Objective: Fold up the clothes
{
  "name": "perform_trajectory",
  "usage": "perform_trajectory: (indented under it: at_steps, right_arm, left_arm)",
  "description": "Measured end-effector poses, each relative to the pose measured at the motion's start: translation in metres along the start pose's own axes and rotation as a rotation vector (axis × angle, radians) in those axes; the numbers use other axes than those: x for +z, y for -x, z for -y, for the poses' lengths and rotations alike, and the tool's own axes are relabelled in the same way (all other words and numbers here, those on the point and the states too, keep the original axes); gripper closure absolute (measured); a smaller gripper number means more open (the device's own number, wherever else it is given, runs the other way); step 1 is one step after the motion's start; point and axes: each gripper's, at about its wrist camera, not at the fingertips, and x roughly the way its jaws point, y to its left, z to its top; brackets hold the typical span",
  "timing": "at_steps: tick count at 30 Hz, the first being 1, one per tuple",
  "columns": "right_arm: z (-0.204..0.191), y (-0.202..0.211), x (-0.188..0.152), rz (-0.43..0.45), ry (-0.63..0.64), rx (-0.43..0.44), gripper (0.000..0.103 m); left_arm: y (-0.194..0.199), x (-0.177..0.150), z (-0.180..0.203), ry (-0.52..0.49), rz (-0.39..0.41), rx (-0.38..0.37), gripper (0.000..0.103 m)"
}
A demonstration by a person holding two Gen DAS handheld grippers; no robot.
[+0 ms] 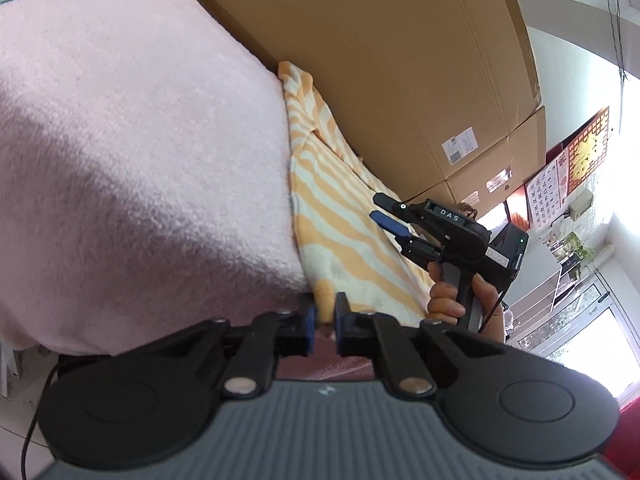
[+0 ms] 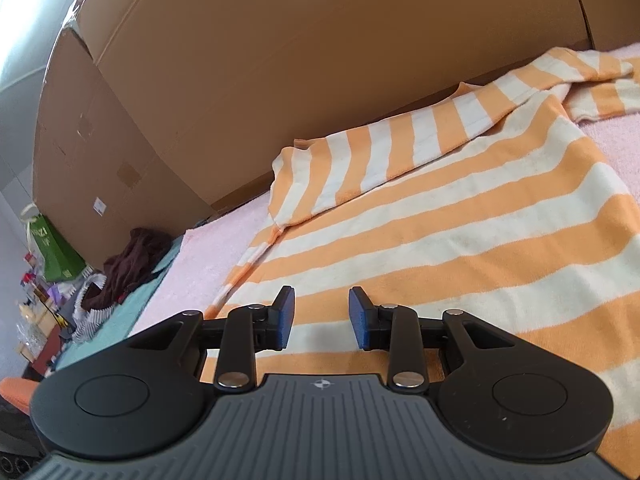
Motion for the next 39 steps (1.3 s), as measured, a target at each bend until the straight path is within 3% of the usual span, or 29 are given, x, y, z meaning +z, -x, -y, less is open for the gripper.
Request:
perform_trajectory:
  at_steps: [3,8,15,19,22,23,30,39]
  right_arm:
    - [-0.021,-0.009,0.009,-0.051,0.075,-0.029,0.068]
    - [-0.037,-0.043,0.045,-0.110,-0.111,0.081,0.068]
    - [-0.034,-0.113,0.063,-0.187,-0.273,-0.004,0.071]
    - [-0.030,-0.131,0.060,-0.151,-0.321,0.005,0.074]
    - [-0.031,-0.140,0.062,-0.126,-0.309,-0.004,0.081]
    - [-0.033,-0.141,0.063,-0.128,-0.287,-0.022,0.096]
    - [-0.040,-0.122,0.084,-0.049,-0.186,-0.018,0.095]
    - [-0.022,-0.116,0.096,-0.030,-0.126,-0.045,0.095]
  left_arm:
    - [0.002,0.003,0.012,-0.074,0.015,0.023,0.097]
    - [0.005,0.007,0.031,-0.197,0.039,0.061,0.097]
    - [0.007,0.011,0.050,-0.319,0.054,0.089,0.097]
    - [0.007,0.012,0.050,-0.335,0.046,0.094,0.097]
    - [0.004,0.011,0.053,-0.360,0.039,0.118,0.097]
    - [0.003,0.011,0.055,-0.368,0.039,0.109,0.097]
    - [-0.004,0.018,0.076,-0.423,0.040,0.014,0.097]
    - [-0.047,0.002,0.100,-0.545,-0.103,-0.044,0.097]
